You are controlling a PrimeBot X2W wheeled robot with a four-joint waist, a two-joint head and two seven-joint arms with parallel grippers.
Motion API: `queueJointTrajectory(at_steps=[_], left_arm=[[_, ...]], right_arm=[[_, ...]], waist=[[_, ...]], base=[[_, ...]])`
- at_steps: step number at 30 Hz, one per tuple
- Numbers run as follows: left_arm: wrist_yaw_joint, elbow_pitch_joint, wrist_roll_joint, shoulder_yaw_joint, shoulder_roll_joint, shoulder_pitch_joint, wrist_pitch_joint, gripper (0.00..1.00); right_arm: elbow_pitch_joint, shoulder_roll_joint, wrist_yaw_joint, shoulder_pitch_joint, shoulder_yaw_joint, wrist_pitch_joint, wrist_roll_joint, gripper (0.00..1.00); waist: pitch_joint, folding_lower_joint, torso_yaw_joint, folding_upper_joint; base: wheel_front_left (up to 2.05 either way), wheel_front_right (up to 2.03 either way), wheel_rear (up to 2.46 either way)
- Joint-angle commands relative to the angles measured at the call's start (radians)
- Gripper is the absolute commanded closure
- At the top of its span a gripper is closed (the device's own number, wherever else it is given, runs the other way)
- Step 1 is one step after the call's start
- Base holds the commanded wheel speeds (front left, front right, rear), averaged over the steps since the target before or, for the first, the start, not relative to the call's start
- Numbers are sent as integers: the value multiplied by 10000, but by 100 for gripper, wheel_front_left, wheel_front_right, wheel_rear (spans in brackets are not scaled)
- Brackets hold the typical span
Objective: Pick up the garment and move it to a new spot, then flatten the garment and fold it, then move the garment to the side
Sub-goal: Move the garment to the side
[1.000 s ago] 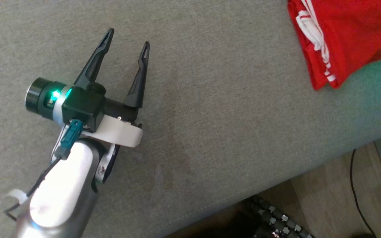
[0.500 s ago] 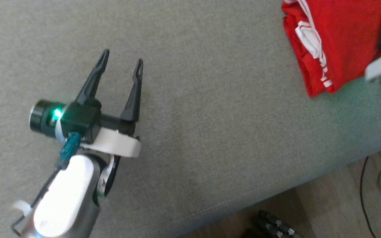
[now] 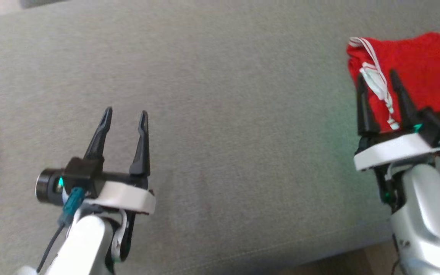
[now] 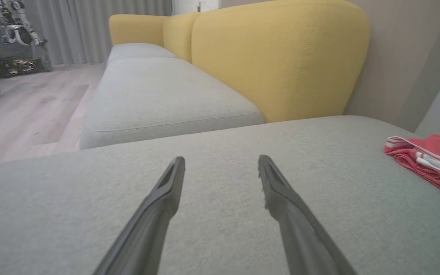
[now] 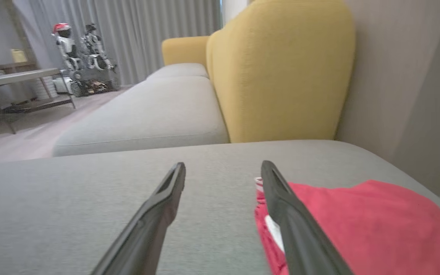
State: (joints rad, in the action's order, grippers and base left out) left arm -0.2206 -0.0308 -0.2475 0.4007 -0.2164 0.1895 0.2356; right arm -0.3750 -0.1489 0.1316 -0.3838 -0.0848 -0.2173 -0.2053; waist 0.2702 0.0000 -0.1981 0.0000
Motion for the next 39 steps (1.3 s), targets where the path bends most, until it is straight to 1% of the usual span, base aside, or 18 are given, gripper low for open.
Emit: queueJointTrajectory(at_steps=[1,7,13,26,32,39], left_arm=[[-73,302,-66,-444,-104,59,96,0],[-222,288,-289,-727,-212,-632,170,0],[-288,293,-445,-903,-359,-1310,205,0],[-460,417,-638,-926,-520,-2315,138,0],[-514,450,-689,-928,-584,-2516,127,0],[-698,744,-590,-834,-642,-2665,-94,0]], right_arm=[[526,52,-9,109,-225,75,3,0],[1596,310,-9,1115,-387,589,141,0],[2378,535,-9,2140,-295,1028,280,0],[3401,765,-9,3660,11,1700,378,0],[3700,842,-9,3997,79,1910,402,0],[3831,897,-9,4099,94,2036,462,0]], waist=[[-486,0,507,0],[-1107,0,1141,0],[-1763,0,1441,0],[-2710,0,1563,0],[-2861,0,1607,0],[-2900,0,1564,0]], base=[[0,0,0],[0,0,0],[0,0,0],[0,0,0],[0,0,0],[0,0,0]])
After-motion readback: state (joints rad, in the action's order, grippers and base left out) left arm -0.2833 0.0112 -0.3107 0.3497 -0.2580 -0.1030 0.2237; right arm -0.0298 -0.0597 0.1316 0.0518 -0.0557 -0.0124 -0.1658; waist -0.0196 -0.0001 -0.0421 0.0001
